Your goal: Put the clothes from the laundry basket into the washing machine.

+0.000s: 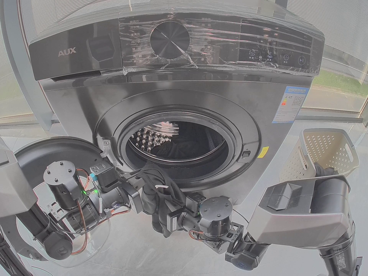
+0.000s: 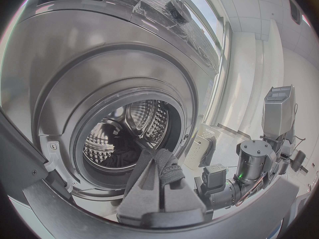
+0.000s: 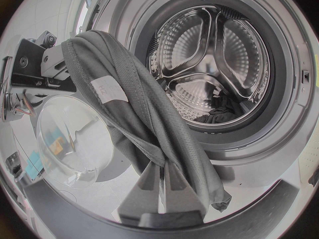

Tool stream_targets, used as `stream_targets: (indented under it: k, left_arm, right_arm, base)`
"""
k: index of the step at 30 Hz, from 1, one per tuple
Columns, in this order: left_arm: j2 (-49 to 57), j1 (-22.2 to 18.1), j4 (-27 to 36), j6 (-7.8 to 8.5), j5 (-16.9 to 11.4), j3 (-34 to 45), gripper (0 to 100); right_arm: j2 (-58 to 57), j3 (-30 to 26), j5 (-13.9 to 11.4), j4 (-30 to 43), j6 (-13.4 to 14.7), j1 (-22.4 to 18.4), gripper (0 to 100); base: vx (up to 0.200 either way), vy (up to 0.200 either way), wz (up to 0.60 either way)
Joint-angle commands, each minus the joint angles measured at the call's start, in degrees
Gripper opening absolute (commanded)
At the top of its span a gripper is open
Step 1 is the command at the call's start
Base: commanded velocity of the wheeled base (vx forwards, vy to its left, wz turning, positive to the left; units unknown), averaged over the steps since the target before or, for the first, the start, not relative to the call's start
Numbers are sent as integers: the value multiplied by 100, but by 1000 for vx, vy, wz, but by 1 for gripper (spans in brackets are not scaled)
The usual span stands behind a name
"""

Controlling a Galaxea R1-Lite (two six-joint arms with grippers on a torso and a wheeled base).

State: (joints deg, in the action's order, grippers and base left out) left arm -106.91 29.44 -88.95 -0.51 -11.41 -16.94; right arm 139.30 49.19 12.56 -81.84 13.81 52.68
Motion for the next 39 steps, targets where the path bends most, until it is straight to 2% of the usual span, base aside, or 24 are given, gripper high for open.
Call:
stream_targets:
  k: [1,4,5,22,23,34,39]
  left_arm:
    - [12,0,-25,-10,-2,-2,0]
    - [12,0,-25,-2,7,-2,0]
    - [21,0,-25,-10,7,-2,0]
    - [48,9,-25,-10,7,7,0]
    - [48,9,-25,-10,7,7,0]
    - [39,35,-25,-10,7,7,0]
    - [39,-26,-25,-2,-10,-2,0]
  right_arm:
    - [-35,-32,1,1,-1,6,0]
    - [-35,-102,1,27,-1,15,0]
    - [-26,-111,1,27,-1,23,100]
    - [44,-6,1,10,-1,15,100]
    - [44,3,1,10,-1,15,0]
    - [44,12,1,10,-1,6,0]
    - [-334,-296,1,19,-10,6,0]
  base:
    - [0,0,0]
    - [0,0,0]
    - [0,0,0]
    - [0,0,0]
    - [0,0,0]
    - [0,0,0]
    - [0,0,0]
